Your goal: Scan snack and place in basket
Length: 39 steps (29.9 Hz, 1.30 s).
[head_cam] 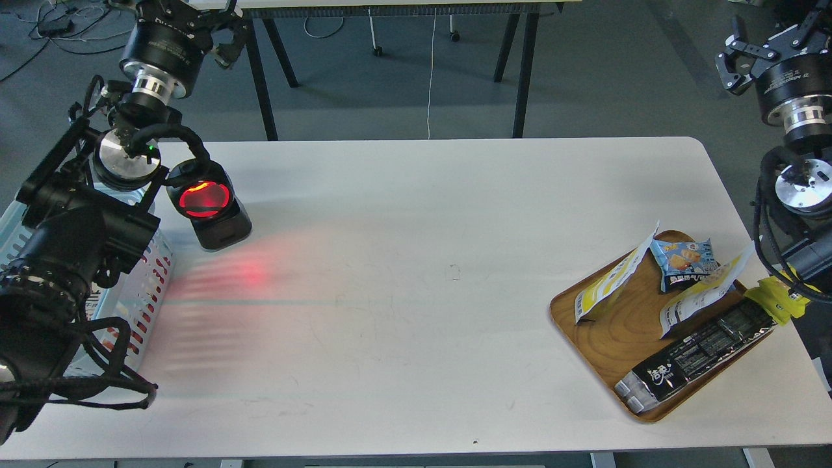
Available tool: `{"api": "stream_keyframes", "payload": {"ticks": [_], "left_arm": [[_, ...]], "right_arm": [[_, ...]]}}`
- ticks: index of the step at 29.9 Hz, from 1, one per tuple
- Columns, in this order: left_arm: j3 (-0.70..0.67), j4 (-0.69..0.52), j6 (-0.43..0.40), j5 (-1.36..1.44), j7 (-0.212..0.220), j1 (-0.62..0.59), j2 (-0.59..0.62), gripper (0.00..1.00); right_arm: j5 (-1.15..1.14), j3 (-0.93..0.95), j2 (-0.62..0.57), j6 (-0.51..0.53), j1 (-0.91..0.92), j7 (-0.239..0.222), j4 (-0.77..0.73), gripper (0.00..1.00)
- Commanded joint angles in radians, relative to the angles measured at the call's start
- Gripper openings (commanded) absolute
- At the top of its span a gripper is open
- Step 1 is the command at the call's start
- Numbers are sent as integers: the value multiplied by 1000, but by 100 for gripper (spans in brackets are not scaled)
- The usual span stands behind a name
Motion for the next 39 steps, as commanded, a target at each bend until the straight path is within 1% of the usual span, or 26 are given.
{"api": "stream_keyframes", "payload": {"ticks": [1,4,7,9,11,13,16,18,23,25,28,31,33,39], "left_arm": [[0,0,10,1,-3,9,0,99],[2,0,27,1,0,9,0,99],[3,0,20,3,-3,9,5,99],[5,0,23,3,-3,9,8,99],[8,-2,23,5,1,7,9,99],[25,-6,21,5,1,7,9,99],[43,-6,14,5,1,6,11,100],[45,-11,12,6,0,6,12,99],[45,-15,1,6,1,6,15,99],[45,-14,-3,6,1,6,17,99],[45,-14,-6,6,1,6,26,99],[45,-14,-10,6,0,7,32,100],[45,-14,-10,6,0,7,35,99],[45,-14,-10,8,-3,9,46,99]], "right_arm": [[3,-1,0,0,-8,0,8,99],[1,-13,-9,0,-9,0,35,99],[-12,-35,-27,0,5,0,67,99],[-15,-82,-73,0,34,0,72,99],[-17,-166,-118,0,105,0,75,99],[-17,-290,-139,0,177,0,95,99],[-23,-465,-173,0,289,0,178,99],[-78,-565,-205,0,375,0,237,99],[-378,-714,-228,0,522,0,388,99],[-588,-731,-241,0,556,0,466,99],[-819,-739,-248,0,599,0,560,99],[-965,-762,-250,0,654,0,641,99],[-1040,-811,-248,0,706,0,702,99],[-1285,-1019,-250,0,879,0,949,99]]}}
